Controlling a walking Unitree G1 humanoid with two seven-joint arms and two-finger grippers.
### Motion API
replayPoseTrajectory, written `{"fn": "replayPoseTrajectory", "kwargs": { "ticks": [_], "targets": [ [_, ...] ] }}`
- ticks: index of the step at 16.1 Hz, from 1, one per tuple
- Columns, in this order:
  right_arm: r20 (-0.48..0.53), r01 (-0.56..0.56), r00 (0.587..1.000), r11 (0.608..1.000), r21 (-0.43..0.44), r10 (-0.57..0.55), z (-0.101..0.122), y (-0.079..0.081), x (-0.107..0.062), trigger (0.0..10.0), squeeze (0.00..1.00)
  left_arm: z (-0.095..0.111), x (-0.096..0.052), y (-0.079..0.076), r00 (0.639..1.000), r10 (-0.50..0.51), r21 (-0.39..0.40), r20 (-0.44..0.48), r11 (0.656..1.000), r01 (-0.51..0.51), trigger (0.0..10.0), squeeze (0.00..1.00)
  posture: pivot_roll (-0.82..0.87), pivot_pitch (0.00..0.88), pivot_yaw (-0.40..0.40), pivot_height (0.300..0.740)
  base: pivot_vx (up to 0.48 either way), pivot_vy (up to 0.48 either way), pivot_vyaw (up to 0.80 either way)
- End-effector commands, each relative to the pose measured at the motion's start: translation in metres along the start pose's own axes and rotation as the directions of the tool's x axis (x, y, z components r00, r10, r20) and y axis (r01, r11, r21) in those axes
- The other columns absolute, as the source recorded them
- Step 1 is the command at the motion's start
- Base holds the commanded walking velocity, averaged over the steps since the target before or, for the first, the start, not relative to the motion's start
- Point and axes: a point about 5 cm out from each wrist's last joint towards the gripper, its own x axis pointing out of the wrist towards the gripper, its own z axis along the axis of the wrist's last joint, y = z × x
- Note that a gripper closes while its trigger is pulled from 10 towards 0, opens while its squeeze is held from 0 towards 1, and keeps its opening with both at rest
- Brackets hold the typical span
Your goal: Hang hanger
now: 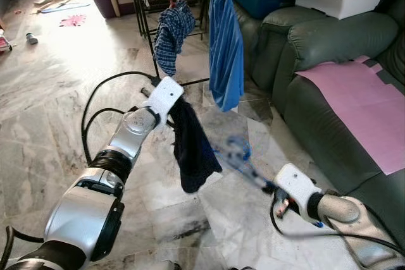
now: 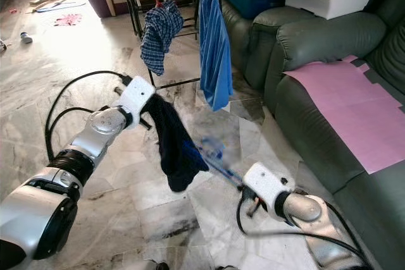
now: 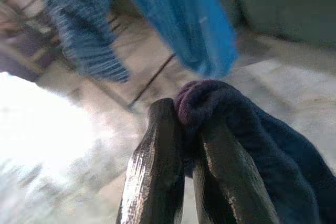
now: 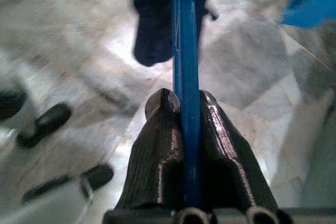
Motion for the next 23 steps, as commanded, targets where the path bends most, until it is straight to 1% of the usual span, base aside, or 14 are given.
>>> {"fn": "replayPoseTrajectory", "kwargs": {
  "ticks": [1,3,5,6,10,12,14,15,17,19,20,21,22,23],
  "targets": [
    [-0.002,-0.025,1.0,0.999,-0.02,0.025,0.001,0.004,-0.001,10.0,0.0,-0.009,-0.003,0.008,0.997,0.06,0.029,-0.037,0.998,-0.059,10.0,0.0,-0.03,0.078,0.021,0.74,0.0,0.0,0.0],
    [-0.015,-0.008,1.0,1.0,-0.022,0.007,-0.003,0.002,-0.003,10.0,0.0,-0.016,-0.005,0.01,0.994,0.084,0.021,-0.064,0.996,-0.083,10.0,0.0,-0.04,0.08,0.022,0.74,0.0,0.0,0.0],
    [-0.038,-0.029,0.999,0.999,-0.03,0.027,-0.008,0.004,-0.008,10.0,0.0,-0.019,-0.006,0.011,0.992,0.099,0.029,-0.077,0.995,-0.097,10.0,0.0,-0.05,0.082,0.022,0.74,0.0,0.0,0.0],
    [-0.058,0.009,0.998,0.998,-0.065,-0.013,-0.009,-0.004,-0.011,10.0,0.0,-0.022,-0.006,0.012,0.99,0.107,0.035,-0.087,0.994,-0.105,10.0,0.0,-0.05,0.08,0.021,0.74,0.0,0.0,0.0],
    [-0.007,0.098,0.995,0.993,-0.063,-0.099,0.001,-0.019,-0.008,10.0,0.0,-0.021,-0.006,0.012,0.991,0.102,0.022,-0.084,0.995,-0.1,10.0,0.0,-0.05,0.077,0.016,0.74,0.0,0.0,0.0],
    [0.005,0.075,0.997,0.996,-0.057,-0.075,0.005,-0.017,-0.005,10.0,0.0,-0.021,-0.006,0.012,0.991,0.103,0.027,-0.08,0.995,-0.101,10.0,0.0,-0.04,0.077,0.015,0.74,0.0,0.0,0.0],
    [0.015,0.07,0.998,0.995,-0.067,-0.069,0.006,-0.016,-0.003,10.0,0.0,-0.021,-0.006,0.008,0.996,0.06,0.009,-0.065,0.998,-0.06,10.0,0.0,-0.04,0.075,0.013,0.74,0.0,0.0,0.0],
    [-0.009,0.066,0.998,0.993,-0.097,-0.067,0.003,-0.015,-0.002,10.0,0.0,-0.021,-0.006,0.005,0.997,0.052,0.016,-0.062,0.999,-0.051,10.0,0.0,-0.05,0.073,0.014,0.74,0.0,0.0,0.0],
    [-0.013,0.068,0.998,0.993,-0.096,-0.069,0.001,-0.015,-0.002,10.0,0.0,-0.02,-0.005,0.002,0.998,0.043,0.013,-0.056,0.999,-0.043,10.0,0.0,-0.05,0.071,0.012,0.74,0.0,0.0,0.0],
    [-0.027,0.087,0.996,0.991,-0.103,-0.09,-0.003,-0.018,-0.003,10.0,0.0,-0.014,-0.003,-0.002,1.0,0.008,-0.024,-0.03,1.0,-0.009,10.0,0.0,-0.06,0.07,0.007,0.74,0.0,0.0,0.0],
    [-0.033,0.109,0.993,0.989,-0.104,-0.113,-0.005,-0.021,-0.002,10.0,0.0,-0.01,-0.002,-0.004,1.0,-0.003,-0.067,-0.013,0.998,0.002,10.0,0.0,-0.06,0.069,0.005,0.74,0.0,0.0,0.0],
    [-0.036,0.129,0.99,0.986,-0.102,-0.133,-0.006,-0.023,-0.002,10.0,0.0,-0.006,-0.001,-0.005,1.0,-0.012,-0.09,0.004,0.996,0.012,10.0,0.0,-0.07,0.068,0.002,0.74,0.0,0.0,0.0],
    [-0.034,0.179,0.983,0.982,-0.052,-0.181,-0.008,-0.029,0.0,10.0,0.0,0.005,0.0,-0.005,0.997,-0.047,-0.113,0.059,0.992,0.053,10.0,0.0,-0.07,0.068,-0.005,0.74,0.0,0.0,0.0],
    [-0.028,0.215,0.976,0.976,0.035,-0.214,-0.01,-0.033,0.003,10.0,0.0,0.014,0.0,-0.006,0.991,-0.069,-0.146,0.112,0.986,0.085,10.0,0.0,-0.06,0.069,-0.01,0.74,0.0,0.0,0.0]
  ]
}}
